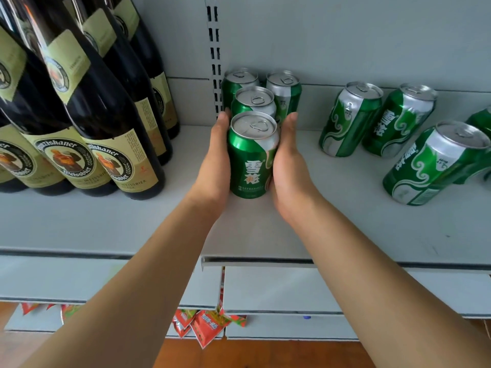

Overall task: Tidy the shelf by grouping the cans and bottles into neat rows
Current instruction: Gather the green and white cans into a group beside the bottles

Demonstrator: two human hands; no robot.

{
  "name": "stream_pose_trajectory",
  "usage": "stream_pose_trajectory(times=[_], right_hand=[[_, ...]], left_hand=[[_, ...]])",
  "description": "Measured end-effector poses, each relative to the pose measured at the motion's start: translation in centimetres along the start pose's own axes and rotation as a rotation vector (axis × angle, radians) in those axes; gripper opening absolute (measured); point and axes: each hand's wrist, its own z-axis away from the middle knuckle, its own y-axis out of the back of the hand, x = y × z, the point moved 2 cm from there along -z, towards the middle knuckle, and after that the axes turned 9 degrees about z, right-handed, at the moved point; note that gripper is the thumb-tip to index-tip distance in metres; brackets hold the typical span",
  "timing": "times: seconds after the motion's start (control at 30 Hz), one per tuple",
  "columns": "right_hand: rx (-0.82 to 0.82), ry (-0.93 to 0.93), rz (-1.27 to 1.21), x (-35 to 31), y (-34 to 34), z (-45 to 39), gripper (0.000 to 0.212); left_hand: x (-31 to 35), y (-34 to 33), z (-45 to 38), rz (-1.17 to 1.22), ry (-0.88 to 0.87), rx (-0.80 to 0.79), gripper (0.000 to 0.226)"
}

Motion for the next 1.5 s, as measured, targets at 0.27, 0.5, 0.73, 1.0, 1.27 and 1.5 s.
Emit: stream_pose_trajectory(times=[0.27, 0.5, 0.73, 1.0, 1.27, 1.5], right_hand=[[-0.005, -0.022, 0.018, -0.3, -0.1, 0.3, 0.067], [0.067, -0.004, 0.119, 0.1, -0.7, 0.7, 0.063], [0.021, 0.027, 0.151, -0.3, -1.0, 1.1, 0.062], [0.627, 0.790, 0.879, -2.2, 5.5, 9.6, 0.039], [0.958, 0.448, 0.812, -1.1, 16.7, 8.6, 0.085], [0.657, 0.373, 0.899, -1.8, 17.9, 7.1, 0.057]], left_hand=[[0.1, -0.2, -0.7, 0.034, -0.045, 0.016, 0.051], [0.2, -0.5, -0.4, 0.054, -0.026, -0.006, 0.053], [1.0, -0.4, 0.2, 0.013, -0.007, -0.029, 0.053], [4.9, -2.1, 2.0, -0.596, -0.668, 0.195, 0.044], [-0.3, -10.3, 4.1, -0.795, -0.658, -0.220, 0.038], [-7.9, -8.7, 4.0, -0.876, -0.186, -0.176, 0.060]])
